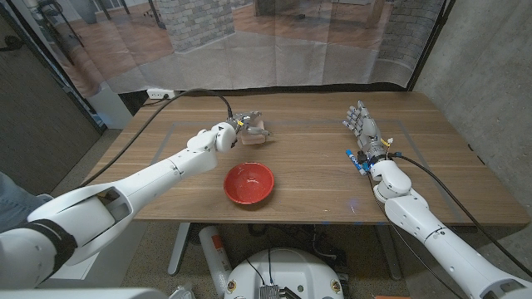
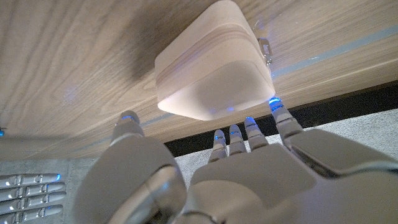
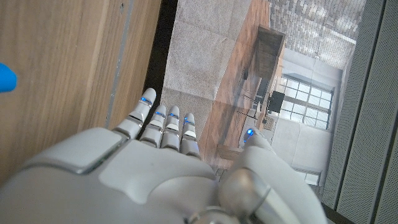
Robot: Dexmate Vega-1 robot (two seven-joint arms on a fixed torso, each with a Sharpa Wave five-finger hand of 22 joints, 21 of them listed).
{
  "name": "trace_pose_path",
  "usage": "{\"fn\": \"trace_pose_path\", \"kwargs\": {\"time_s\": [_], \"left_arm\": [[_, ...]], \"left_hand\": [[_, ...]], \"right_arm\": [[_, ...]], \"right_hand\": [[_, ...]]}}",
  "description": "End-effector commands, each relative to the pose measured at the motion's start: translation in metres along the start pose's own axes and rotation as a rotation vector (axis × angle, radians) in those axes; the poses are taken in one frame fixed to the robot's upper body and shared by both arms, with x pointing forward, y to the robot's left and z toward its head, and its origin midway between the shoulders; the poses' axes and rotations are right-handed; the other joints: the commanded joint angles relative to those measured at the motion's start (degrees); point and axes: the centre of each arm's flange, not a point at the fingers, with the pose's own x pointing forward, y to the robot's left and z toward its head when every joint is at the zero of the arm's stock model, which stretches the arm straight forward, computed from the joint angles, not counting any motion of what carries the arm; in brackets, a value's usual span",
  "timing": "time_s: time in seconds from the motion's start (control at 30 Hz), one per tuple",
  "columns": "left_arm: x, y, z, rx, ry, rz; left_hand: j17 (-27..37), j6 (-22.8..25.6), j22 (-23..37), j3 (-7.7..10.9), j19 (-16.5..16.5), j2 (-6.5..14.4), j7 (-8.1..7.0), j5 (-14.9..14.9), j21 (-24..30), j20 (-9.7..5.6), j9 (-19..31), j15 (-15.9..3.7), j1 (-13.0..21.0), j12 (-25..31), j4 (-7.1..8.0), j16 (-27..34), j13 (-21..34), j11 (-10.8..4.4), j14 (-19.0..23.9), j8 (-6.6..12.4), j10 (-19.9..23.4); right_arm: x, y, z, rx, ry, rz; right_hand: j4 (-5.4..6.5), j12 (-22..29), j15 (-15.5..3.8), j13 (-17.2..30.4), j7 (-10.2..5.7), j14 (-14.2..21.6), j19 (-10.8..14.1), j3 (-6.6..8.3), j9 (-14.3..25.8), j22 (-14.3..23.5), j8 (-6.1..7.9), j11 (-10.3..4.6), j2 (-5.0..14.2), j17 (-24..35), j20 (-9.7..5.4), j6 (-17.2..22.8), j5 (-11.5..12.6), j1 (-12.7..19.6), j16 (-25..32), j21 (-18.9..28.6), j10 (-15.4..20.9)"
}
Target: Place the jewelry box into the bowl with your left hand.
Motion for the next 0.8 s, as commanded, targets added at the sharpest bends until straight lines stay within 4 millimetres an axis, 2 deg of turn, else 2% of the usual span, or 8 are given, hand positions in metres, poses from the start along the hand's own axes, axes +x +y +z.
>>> {"fn": "trace_pose_path", "kwargs": {"time_s": [0.03, 0.33, 0.6, 0.8], "left_arm": [[0.002, -0.0052, -0.0006, -0.004, 0.005, -0.021], [0.0018, -0.0083, -0.0024, -0.002, 0.01, -0.03], [0.0034, -0.0101, -0.0032, -0.009, 0.01, -0.034], [0.0048, -0.0104, -0.0029, -0.008, 0.015, -0.035]], "left_hand": [[0.3, -0.3, 0.2, -0.21, 0.6, -0.1, 0.17, 0.3, 0.2, 0.39, 0.1, 0.3, 0.4, 0.2, 0.01, 0.2, 0.1, 0.21, 0.1, 0.15, 0.0], [0.3, -0.5, 0.2, -0.34, 1.2, 0.0, 0.14, 0.3, 0.3, 0.38, 0.1, 0.06, 0.7, 0.3, -0.1, 0.3, 0.1, 0.1, 0.4, 0.23, 0.0], [0.3, -0.3, 0.3, -0.53, 2.6, 0.3, -0.24, 0.5, 0.6, 0.33, 0.1, 0.84, 1.2, 0.7, -0.38, 0.7, 0.1, 0.15, 1.5, 0.5, 0.7], [0.3, -0.5, 0.4, -0.58, 4.2, 0.5, -0.7, 0.6, 1.1, 0.26, 0.2, 0.45, 1.9, 0.8, -0.67, 0.8, 0.2, -0.5, 2.0, 0.59, 0.8]], "right_arm": [[0.0012, 0.0016, 0.0006, -0.002, 0.0, 0.001], [0.0015, 0.0043, 0.0002, -0.003, -0.005, 0.003], [0.0036, 0.0063, 0.0002, 0.0, -0.007, 0.005], [0.0052, 0.0069, 0.0002, 0.0, -0.006, 0.006]], "right_hand": [[-0.38, -0.1, -0.05, 0.0, -0.13, 0.6, 0.5, 0.12, 0.0, 0.2, -0.06, 0.05, 0.18, 0.2, 0.01, 0.2, -0.2, 0.5, 0.0, -0.1, 0.4], [-0.42, -0.1, -0.07, 0.0, -0.11, 0.6, 0.6, 0.09, 0.0, 0.2, -0.07, 0.11, 0.17, 0.2, 0.01, 0.2, -0.2, 0.5, 0.0, -0.3, 0.5], [-0.47, -0.1, -0.07, 0.0, -0.2, 0.6, 0.7, 0.08, 0.0, 0.3, -0.08, 0.08, 0.19, 0.2, 0.04, 0.2, -0.3, 0.5, 0.0, -0.4, 0.4], [-0.51, -0.2, -0.12, 0.0, -0.22, 0.6, 0.8, 0.05, 0.0, 0.3, -0.09, 0.07, 0.19, 0.2, 0.1, 0.2, -0.3, 0.5, 0.0, -0.5, 0.4]]}}
